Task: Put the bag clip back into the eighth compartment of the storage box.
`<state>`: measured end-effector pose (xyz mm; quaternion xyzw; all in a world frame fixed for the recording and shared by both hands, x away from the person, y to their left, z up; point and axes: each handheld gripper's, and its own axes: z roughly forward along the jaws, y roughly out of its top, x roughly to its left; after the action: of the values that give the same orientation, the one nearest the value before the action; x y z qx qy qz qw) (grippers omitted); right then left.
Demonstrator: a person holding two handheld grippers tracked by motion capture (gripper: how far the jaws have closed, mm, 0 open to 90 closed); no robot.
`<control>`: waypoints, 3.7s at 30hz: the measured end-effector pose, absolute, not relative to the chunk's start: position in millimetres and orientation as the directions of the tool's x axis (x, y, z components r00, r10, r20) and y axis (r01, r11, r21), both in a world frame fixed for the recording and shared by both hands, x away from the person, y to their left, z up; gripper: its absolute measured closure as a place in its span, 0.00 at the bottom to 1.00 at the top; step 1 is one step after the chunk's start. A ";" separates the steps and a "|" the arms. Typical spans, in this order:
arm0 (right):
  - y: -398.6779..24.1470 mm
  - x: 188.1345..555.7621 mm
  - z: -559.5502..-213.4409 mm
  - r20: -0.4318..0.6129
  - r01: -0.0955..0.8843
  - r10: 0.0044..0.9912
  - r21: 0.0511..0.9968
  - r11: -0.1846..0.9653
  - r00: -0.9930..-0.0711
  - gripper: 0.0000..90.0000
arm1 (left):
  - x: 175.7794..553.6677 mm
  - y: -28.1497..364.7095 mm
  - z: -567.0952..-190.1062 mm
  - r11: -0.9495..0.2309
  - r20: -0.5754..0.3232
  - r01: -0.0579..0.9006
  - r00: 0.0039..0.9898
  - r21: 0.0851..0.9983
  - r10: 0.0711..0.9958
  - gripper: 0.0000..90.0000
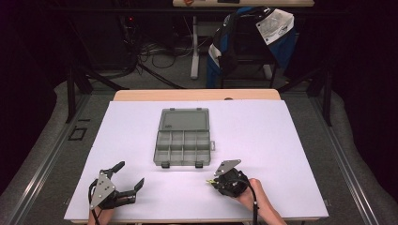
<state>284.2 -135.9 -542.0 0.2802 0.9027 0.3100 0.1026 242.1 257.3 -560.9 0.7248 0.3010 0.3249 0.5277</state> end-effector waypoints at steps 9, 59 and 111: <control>-140.0 285.5 -539.4 -0.024 0.436 0.578 0.632 0.641 -0.816 0.89 | 242.3 256.5 -561.4 -0.265 0.152 0.098 0.611 0.959 0.777 0.12; -139.4 299.4 -507.2 -0.093 0.376 0.619 0.721 0.582 -0.780 0.89 | 244.1 254.7 -562.6 -0.271 0.153 0.104 0.611 0.957 0.777 0.12; -108.5 332.4 -493.0 -0.092 0.356 0.612 0.742 0.569 -0.786 0.89 | 244.6 255.3 -562.2 -0.260 0.138 0.117 0.608 0.958 0.782 0.13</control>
<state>332.4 -108.5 -493.0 0.2784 0.8687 0.3717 0.1723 244.6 255.3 -562.2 0.7276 0.3088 0.3174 0.5240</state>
